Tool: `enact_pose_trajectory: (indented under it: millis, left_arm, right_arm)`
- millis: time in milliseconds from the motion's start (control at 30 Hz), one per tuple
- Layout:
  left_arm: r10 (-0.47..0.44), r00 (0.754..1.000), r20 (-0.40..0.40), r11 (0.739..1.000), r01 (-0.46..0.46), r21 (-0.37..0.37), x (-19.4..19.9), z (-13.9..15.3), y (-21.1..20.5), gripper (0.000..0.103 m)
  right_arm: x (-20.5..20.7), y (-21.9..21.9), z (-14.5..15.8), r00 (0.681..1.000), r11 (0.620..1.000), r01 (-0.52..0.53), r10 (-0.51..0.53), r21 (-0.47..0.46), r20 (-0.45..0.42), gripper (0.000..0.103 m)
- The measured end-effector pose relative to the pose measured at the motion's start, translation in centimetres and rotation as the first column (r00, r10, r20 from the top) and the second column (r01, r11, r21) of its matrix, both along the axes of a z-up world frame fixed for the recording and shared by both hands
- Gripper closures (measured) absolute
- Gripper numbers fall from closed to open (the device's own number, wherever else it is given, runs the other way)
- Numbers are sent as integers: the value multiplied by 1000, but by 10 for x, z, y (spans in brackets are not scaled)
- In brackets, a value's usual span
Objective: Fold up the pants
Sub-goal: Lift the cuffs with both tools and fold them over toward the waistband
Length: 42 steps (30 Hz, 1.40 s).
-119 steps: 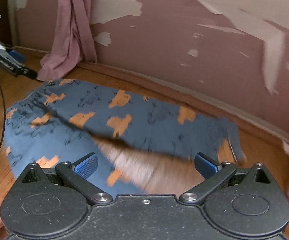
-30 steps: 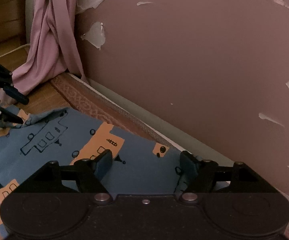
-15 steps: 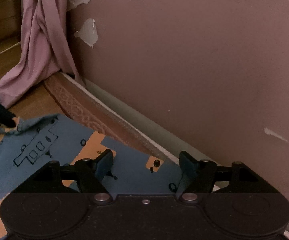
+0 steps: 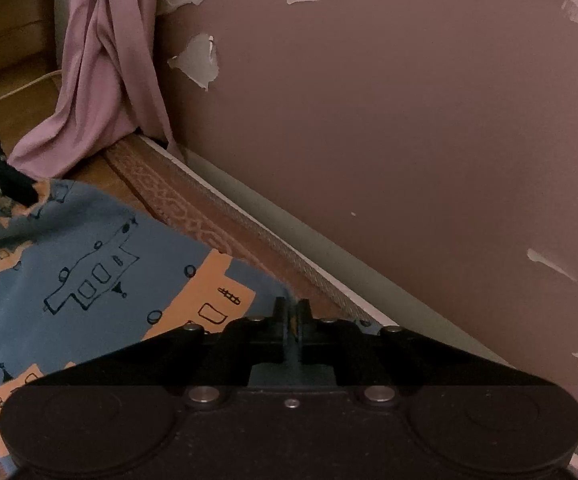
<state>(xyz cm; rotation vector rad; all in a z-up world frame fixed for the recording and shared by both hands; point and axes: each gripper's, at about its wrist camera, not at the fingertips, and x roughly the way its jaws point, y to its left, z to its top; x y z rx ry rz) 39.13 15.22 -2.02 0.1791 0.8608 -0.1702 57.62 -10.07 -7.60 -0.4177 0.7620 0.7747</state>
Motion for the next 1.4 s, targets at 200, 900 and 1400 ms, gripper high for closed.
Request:
enact_pose_trajectory:
  millis: [200, 900, 1400]
  left_arm:
    - [33, 999, 42, 999, -34, 41, -6, 9, 5, 99]
    - [-75, 971, 226, 994, 55, 92, -127, 66, -17, 99]
    - [-341, 937, 75, 897, 301, 324, -221, 1, -50, 99]
  right_arm:
    - [-17, 7, 8, 998, 1000, 16, -14, -19, 68, 101]
    - [-207, -69, 121, 971, 993, -72, 48, 97, 234, 101]
    - [-345, -77, 61, 995, 995, -82, 79, 61, 59, 101]
